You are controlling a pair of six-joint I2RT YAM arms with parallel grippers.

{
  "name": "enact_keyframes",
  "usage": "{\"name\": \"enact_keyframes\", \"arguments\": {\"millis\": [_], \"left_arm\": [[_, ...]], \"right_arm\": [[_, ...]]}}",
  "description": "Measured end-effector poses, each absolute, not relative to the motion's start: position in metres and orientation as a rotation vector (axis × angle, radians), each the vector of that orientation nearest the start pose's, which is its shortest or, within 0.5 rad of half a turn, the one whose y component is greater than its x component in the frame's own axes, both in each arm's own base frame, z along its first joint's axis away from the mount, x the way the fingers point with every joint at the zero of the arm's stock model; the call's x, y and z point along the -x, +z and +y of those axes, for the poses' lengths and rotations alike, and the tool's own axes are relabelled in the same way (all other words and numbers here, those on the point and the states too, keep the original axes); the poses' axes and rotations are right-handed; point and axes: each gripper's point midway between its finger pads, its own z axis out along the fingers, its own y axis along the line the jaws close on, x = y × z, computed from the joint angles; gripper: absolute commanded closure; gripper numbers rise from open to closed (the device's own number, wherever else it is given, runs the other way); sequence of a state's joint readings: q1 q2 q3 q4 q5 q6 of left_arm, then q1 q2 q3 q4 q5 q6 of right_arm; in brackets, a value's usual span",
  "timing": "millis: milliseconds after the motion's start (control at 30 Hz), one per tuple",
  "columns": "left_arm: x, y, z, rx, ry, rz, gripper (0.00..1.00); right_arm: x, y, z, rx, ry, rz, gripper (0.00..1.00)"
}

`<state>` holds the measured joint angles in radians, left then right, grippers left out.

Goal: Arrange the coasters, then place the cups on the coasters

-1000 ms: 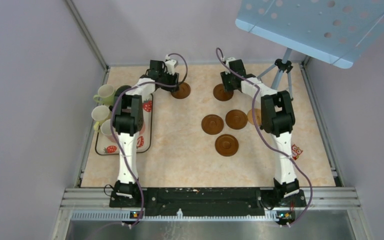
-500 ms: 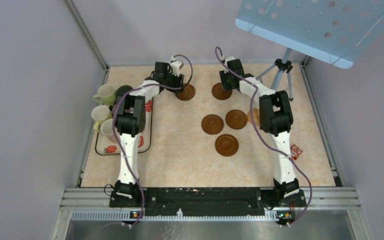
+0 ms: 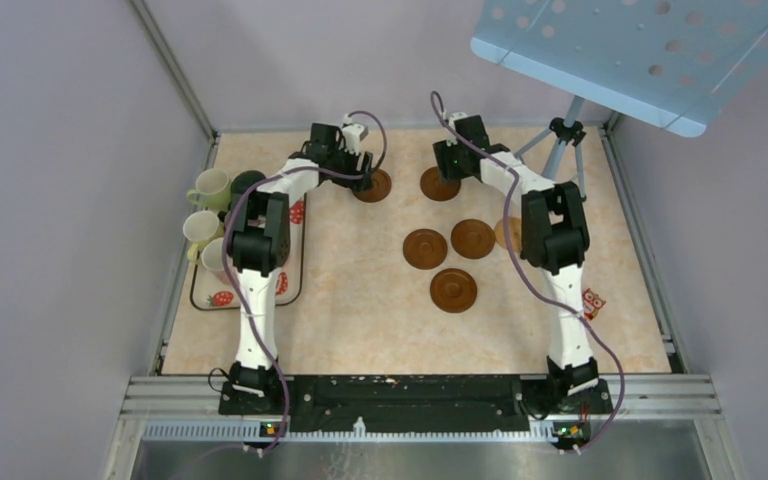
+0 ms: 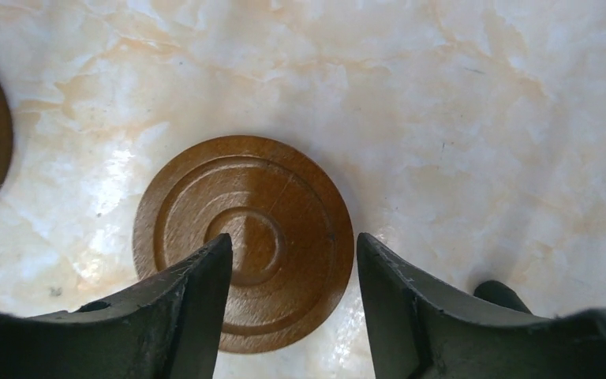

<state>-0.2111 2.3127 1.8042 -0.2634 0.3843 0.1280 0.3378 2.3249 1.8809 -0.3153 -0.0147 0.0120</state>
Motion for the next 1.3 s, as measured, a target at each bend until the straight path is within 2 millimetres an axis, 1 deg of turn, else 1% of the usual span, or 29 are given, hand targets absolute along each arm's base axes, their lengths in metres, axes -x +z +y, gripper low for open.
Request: {"name": "enact_keyframes", "arguments": {"millis": [67,133,233,267,333,367,433,500,567,633,700,767,833,933,1000,1133,1300], "left_arm": [[-0.556,0.049,-0.179,-0.574,-0.482,2.26,0.17],[-0.554,0.057,-0.177,-0.574,-0.475,2.262,0.16],[-0.55,0.08,-0.177,-0.592,-0.48,2.234,0.15],[-0.548,0.088,-0.178,-0.602,-0.488,2.219,0.15],[-0.539,0.104,-0.18,-0.624,-0.508,2.19,0.14],[-0.53,0.111,-0.181,-0.637,-0.524,2.181,0.13],[-0.513,0.119,-0.186,-0.669,-0.552,2.168,0.12],[-0.494,0.119,-0.197,-0.717,-0.581,2.158,0.13],[-0.476,0.111,-0.212,-0.779,-0.606,2.162,0.13],[-0.457,0.099,-0.23,-0.845,-0.635,2.175,0.14],[-0.436,0.085,-0.248,-0.915,-0.66,2.193,0.14],[-0.423,0.079,-0.262,-0.97,-0.674,2.194,0.14],[-0.414,0.076,-0.276,-1.019,-0.678,2.186,0.14],[-0.407,0.071,-0.287,-1.066,-0.667,2.177,0.13],[-0.404,0.069,-0.292,-1.082,-0.653,2.176,0.13],[-0.402,0.065,-0.297,-1.098,-0.628,2.174,0.11],[-0.396,0.053,-0.302,-1.137,-0.586,2.181,0.1]], "right_arm": [[-0.563,0.064,0.202,0.391,0.2,2.296,0.39],[-0.562,0.081,0.202,0.396,0.204,2.276,0.39],[-0.559,0.119,0.203,0.418,0.218,2.212,0.39],[-0.555,0.132,0.204,0.429,0.228,2.19,0.39],[-0.541,0.155,0.203,0.458,0.251,2.156,0.4],[-0.534,0.163,0.202,0.472,0.258,2.149,0.4],[-0.515,0.171,0.2,0.51,0.278,2.142,0.4],[-0.493,0.168,0.196,0.554,0.294,2.162,0.4],[-0.475,0.155,0.192,0.598,0.305,2.196,0.4],[-0.456,0.135,0.188,0.646,0.309,2.251,0.41],[-0.438,0.11,0.181,0.694,0.305,2.314,0.42],[-0.423,0.088,0.172,0.727,0.3,2.376,0.42],[-0.41,0.073,0.164,0.755,0.292,2.424,0.43],[-0.4,0.059,0.154,0.78,0.278,2.459,0.43],[-0.397,0.054,0.149,0.79,0.27,2.471,0.43],[-0.397,0.05,0.144,0.797,0.25,2.473,0.43],[-0.401,0.048,0.139,0.797,0.223,2.463,0.43]]}}
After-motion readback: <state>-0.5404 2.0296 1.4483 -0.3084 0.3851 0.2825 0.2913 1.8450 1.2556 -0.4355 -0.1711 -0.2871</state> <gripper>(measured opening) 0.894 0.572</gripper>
